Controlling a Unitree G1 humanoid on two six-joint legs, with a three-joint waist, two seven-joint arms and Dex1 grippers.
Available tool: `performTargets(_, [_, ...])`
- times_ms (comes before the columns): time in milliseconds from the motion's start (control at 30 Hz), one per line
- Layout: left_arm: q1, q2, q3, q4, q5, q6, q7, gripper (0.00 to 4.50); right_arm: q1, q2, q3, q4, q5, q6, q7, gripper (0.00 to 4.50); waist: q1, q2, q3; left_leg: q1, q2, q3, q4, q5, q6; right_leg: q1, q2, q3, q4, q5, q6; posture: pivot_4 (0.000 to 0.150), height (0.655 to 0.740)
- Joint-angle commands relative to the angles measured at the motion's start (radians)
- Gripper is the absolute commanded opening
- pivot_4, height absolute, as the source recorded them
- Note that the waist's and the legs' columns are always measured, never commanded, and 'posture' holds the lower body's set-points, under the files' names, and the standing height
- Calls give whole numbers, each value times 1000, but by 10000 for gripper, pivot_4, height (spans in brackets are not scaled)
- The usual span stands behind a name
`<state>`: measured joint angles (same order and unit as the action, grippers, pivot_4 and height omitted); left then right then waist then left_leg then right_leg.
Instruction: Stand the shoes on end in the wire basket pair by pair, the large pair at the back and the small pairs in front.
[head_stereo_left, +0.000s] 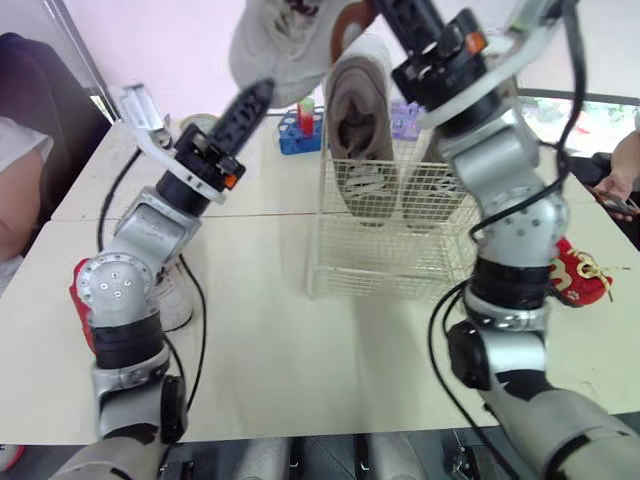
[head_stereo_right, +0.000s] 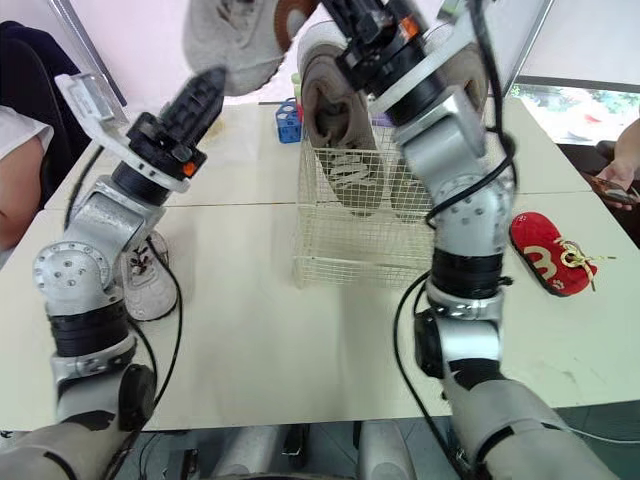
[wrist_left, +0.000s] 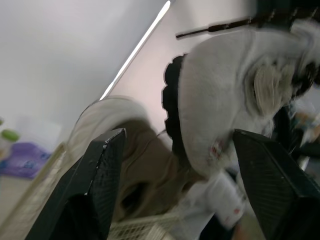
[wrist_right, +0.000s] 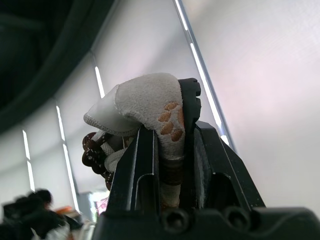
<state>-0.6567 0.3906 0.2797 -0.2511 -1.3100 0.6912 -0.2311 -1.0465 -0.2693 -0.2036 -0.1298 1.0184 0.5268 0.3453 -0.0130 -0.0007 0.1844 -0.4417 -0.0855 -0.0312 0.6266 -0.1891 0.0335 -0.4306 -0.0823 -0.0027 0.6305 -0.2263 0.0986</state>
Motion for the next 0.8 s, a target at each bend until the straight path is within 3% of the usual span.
performTargets(33, [40,121,-47,-125,142,31,-15,31777,-91,-187,-36,29,-40,21,176,3858,1,0,0,0,0,0,-1,0,0,0,0,0,0,0,0,1500,7400])
performTargets(233, [89,231,-63,-273,131,98,-13,31777,-64,-554,1,158,-182,31,557,3858,4,0,1,-1,0,1,-5,-2,1,1,-2,0,-9,0,-1,1500,7400])
performTargets(400, [134,246,-36,-313,72,128,25,31777,-39,-713,-1,221,-239,60,696,3858,4,0,1,-1,1,1,-6,-4,1,2,-3,0,-13,0,-1,1500,7400])
performTargets(800, [144,247,-59,-277,43,142,-13,31777,127,-809,-74,171,-293,95,734,3858,9,0,1,-3,1,2,-6,-4,2,1,-4,0,-15,0,-1,1500,7400])
